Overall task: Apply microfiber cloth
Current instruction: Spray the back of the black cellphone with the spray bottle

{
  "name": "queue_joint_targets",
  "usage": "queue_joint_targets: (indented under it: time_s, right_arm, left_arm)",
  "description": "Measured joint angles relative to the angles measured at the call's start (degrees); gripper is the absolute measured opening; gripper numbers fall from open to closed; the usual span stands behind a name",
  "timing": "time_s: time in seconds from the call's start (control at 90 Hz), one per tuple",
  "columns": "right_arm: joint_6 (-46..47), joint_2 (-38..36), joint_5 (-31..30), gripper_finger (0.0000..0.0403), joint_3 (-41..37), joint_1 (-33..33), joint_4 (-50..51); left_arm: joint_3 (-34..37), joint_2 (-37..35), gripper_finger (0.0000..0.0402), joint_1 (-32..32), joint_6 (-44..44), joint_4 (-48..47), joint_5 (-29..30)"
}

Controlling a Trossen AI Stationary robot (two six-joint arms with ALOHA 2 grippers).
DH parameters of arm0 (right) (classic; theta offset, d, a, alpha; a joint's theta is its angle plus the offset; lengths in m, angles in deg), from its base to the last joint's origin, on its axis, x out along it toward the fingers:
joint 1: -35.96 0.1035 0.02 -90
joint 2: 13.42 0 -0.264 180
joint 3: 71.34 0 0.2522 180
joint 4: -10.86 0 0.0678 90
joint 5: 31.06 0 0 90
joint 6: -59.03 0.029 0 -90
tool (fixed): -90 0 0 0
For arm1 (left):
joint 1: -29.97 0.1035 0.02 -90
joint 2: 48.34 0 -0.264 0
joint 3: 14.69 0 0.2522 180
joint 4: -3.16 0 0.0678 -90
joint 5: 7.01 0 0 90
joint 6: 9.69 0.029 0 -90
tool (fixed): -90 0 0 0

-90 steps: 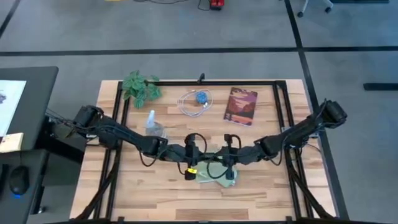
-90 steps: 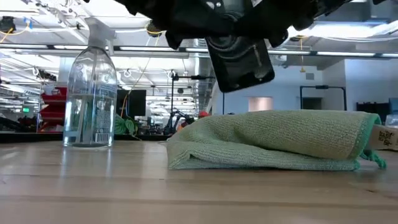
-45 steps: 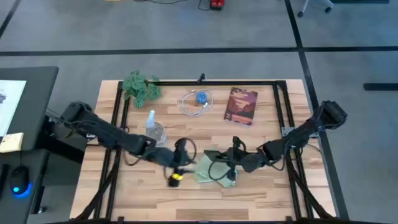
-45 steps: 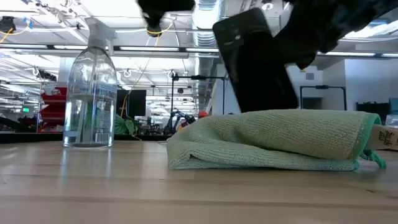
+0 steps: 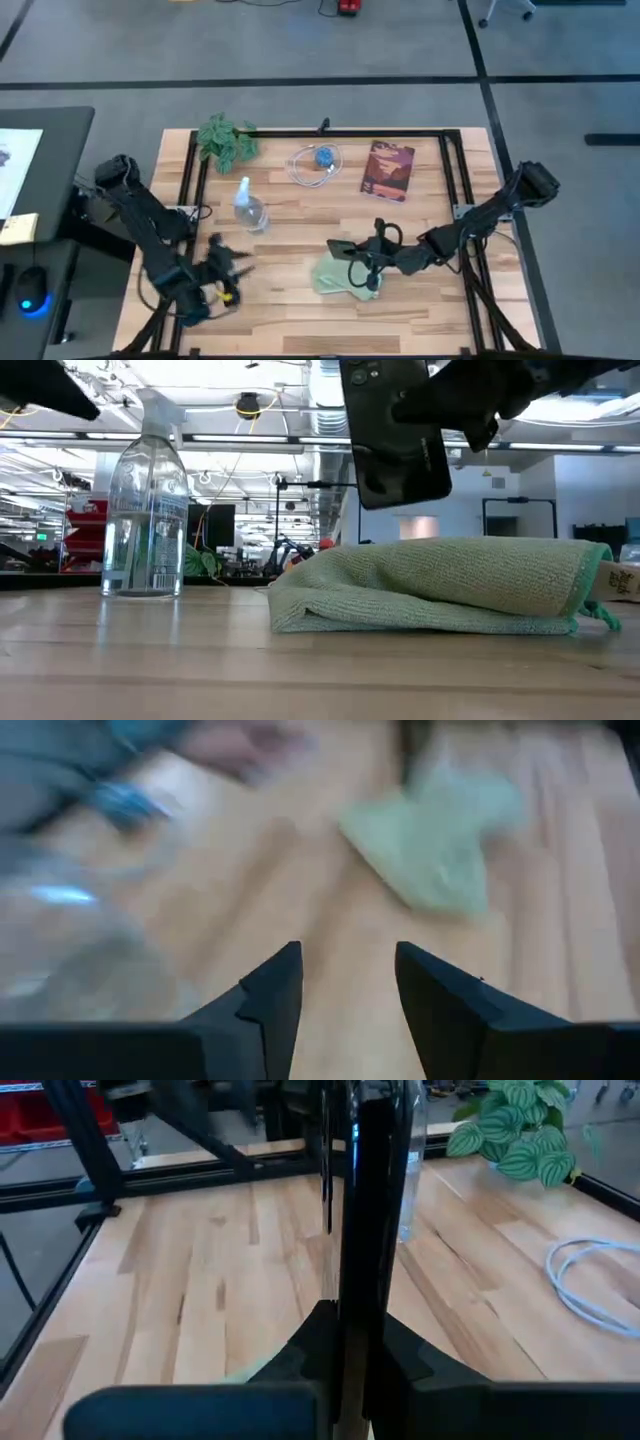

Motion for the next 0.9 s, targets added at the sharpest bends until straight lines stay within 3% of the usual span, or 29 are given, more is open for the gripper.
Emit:
queue_joint_targets:
  time_s: [0.167, 0.344, 0.711, 0.9]
  right_arm:
    - [-0.1, 0.0, 0.1, 0.0012, 0.0, -0.1, -0.3]
    - [-0.1, 0.0, 0.3, 0.0012, 0.0, -0.4, -0.4]
    - [-0.1, 0.0, 0.3, 0.0014, 0.1, -1.3, -0.5]
    - [-0.1, 0.0, 0.4, 0.0014, 0.1, -1.3, -0.5]
  left_arm:
    - [2.6, -4.1, 0.0182, -0.2, -12.9, -12.5, 1.9]
    - [3.1, -6.8, 0.0213, 2.0, -8.8, -21.8, 1.2]
    - [3.1, -7.8, 0.0226, 8.8, -6.4, -23.3, -0.8]
    - [3.1, -8.0, 0.0267, 14.3, -9.7, -26.4, 5.4]
